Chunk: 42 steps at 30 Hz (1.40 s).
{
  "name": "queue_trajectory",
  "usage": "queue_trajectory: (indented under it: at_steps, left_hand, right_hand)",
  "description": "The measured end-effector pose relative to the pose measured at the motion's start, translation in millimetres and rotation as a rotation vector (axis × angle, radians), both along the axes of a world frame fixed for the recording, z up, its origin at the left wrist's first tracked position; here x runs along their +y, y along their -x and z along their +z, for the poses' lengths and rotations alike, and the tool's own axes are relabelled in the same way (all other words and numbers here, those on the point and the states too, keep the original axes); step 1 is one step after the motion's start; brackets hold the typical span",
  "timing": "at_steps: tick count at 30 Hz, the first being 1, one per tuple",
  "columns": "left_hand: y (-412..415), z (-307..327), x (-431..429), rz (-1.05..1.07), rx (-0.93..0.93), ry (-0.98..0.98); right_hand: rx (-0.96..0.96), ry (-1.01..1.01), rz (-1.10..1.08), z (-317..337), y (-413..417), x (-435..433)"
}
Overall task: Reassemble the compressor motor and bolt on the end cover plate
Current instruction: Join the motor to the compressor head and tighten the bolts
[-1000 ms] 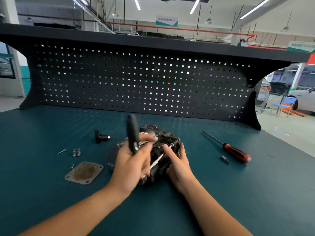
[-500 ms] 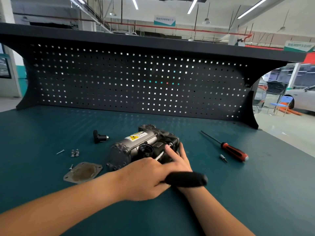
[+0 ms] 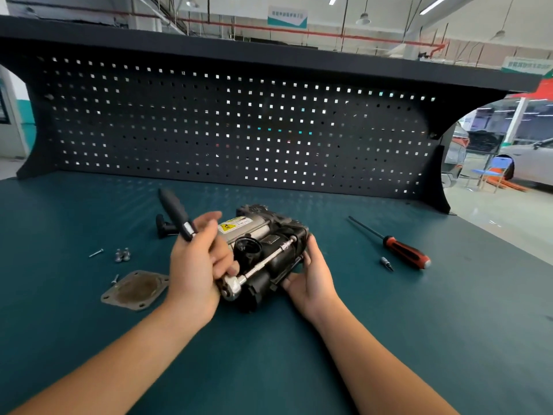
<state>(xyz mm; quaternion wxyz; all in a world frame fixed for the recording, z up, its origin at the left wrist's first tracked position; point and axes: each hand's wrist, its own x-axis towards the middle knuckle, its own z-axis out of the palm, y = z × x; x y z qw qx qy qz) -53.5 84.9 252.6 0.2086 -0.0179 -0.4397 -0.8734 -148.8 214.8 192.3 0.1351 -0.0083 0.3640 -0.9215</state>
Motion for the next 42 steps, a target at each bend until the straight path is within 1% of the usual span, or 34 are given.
queue_trajectory:
  at_steps: [4, 9, 14, 15, 17, 19, 20, 21, 22, 23, 24, 25, 26, 27, 29, 31, 32, 33, 34, 37, 42]
  left_hand:
    - [-4.7, 5.3, 7.5, 0.059, 0.147, 0.359]
    - [-15.1, 2.9, 16.6, 0.021, 0.320, 0.800]
    - [-16.3, 5.8, 10.6, -0.044, 0.380, 1.119]
    - [-15.6, 7.2, 8.4, -0.066, 0.391, 1.210]
    - [-13.7, 8.9, 4.9, -0.143, 0.434, 1.489]
    - [-11.4, 11.4, 5.0, -0.250, 0.504, 1.793]
    - [-10.5, 13.3, 4.5, -0.285, 0.526, 1.892]
    - [-9.4, 14.1, 3.1, -0.299, 0.548, 1.922]
    - [-8.6, 13.3, 0.2, -0.284, 0.573, 1.886]
    - [-8.4, 12.0, -2.9, -0.240, 0.571, 1.791]
    - [-9.8, 10.0, -5.7, -0.168, 0.533, 1.623]
    - [-11.6, 7.4, -7.7, -0.081, 0.475, 1.386]
    - [-12.8, 5.0, -9.2, -0.006, 0.405, 1.101]
    - [-12.6, 3.8, -9.8, 0.023, 0.320, 0.816]
    - [-6.4, 2.1, -9.4, -0.004, 0.127, 0.338]
    - [0.9, 1.6, -9.5, -0.081, -0.060, -0.063]
    - [2.6, 1.3, -9.4, -0.100, -0.110, -0.183]
    - [3.3, 0.4, -8.5, -0.100, -0.122, -0.217]
    - [2.7, -0.3, -7.2, -0.082, -0.098, -0.179]
    - [-0.5, 3.5, -2.6, 0.006, 0.020, 0.045]
    - [-1.7, 11.7, -2.8, 0.021, 0.064, 0.238]
  right_hand:
    - [0.006, 0.007, -0.030, 0.9, -1.5, 0.3]
    - [0.012, -0.037, -0.075, -1.0, -4.5, 0.8]
    - [0.015, -0.018, -0.087, -3.6, -0.1, 3.1]
    - [0.006, -0.022, -0.088, -3.8, 0.9, 1.8]
    - [-0.021, 0.009, -0.098, -2.1, 2.1, -0.4]
    - [0.009, -0.006, -0.127, -1.6, 3.1, 0.2]
    - [0.031, -0.031, -0.149, -1.4, 3.4, 0.4]
    - [0.051, -0.035, -0.162, -1.4, 4.0, 0.7]
    - [0.065, -0.024, -0.164, -0.8, 3.6, 0.4]
    - [0.085, -0.028, -0.153, -0.4, 2.5, -0.1]
    - [0.105, -0.048, -0.123, -0.2, 2.4, -0.8]
    - [0.117, -0.077, -0.087, 0.0, 1.7, -1.4]
    - [0.129, -0.102, -0.062, 0.4, 0.5, -1.3]
    - [0.138, -0.111, -0.047, -0.1, -0.6, -1.2]
    - [0.147, -0.098, -0.032, -0.1, -3.6, 0.6]
    - [0.147, -0.101, -0.040, 1.6, -7.2, 1.0]
    - [0.149, -0.109, -0.046, 2.2, -7.7, 1.1]
    - [0.154, -0.109, -0.044, 2.6, -7.6, 1.0]
    - [0.159, -0.109, -0.040, 3.4, -7.6, 0.8]
    - [0.159, -0.090, -0.024, 4.6, -7.9, -0.2]
    - [0.060, -0.036, -0.027, 4.0, -8.1, 0.1]
